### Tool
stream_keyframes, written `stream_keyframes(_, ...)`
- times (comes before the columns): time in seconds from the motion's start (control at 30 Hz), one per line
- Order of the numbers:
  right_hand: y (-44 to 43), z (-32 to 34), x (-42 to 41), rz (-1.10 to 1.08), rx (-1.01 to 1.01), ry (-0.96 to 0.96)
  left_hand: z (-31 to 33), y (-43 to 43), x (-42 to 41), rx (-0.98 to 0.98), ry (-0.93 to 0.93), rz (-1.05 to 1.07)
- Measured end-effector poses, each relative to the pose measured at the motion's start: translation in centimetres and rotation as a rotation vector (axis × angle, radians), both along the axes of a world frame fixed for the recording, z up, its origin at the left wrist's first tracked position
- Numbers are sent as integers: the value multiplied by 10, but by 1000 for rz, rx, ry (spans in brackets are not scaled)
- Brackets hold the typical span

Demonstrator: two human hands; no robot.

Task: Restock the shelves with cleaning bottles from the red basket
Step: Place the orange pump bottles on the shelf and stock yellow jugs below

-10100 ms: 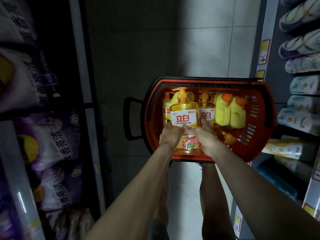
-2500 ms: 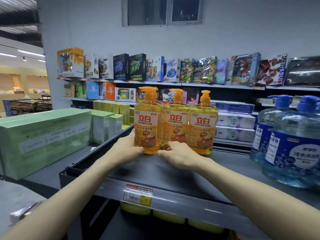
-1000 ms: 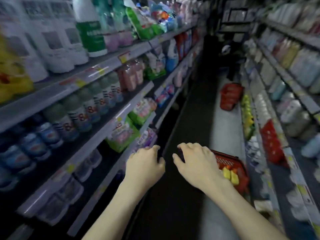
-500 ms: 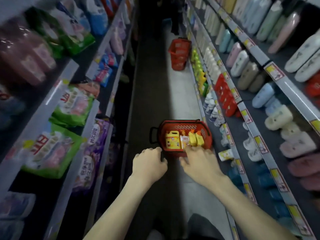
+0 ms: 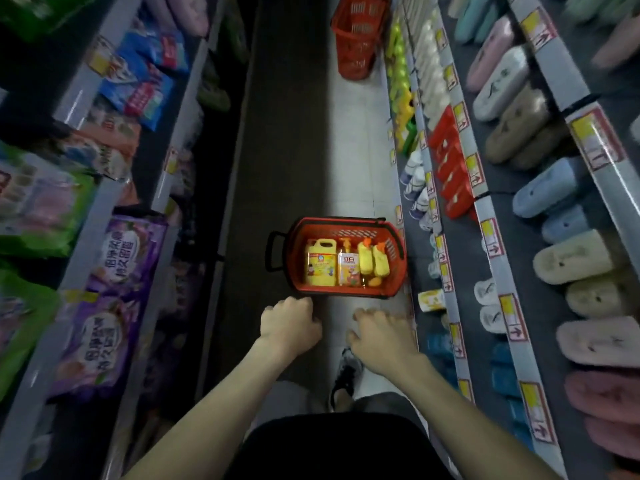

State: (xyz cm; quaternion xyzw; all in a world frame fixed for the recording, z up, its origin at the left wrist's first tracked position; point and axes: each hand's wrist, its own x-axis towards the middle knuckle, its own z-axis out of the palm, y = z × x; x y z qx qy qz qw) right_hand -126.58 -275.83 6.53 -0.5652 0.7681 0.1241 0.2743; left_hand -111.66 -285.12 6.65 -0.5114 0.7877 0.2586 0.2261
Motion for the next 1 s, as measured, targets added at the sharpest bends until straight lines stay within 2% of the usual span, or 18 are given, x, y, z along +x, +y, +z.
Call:
stream_keyframes(0.23,-72,-47,-38,71,76,-44,-38,-49,-46,71,-40,44)
stream_keyframes(0.5,-176,-116,-51,158,152,-1,-105,-150,-51,130,-88,16)
stream_keyframes(0.77,-271,-194,-68,91,284,-22,-196,-262,-48,182,-125,-45)
stream_keyframes(1.0,-309,-275,-87,-2,395,-72,-277,-294,-77,325,-125,-105)
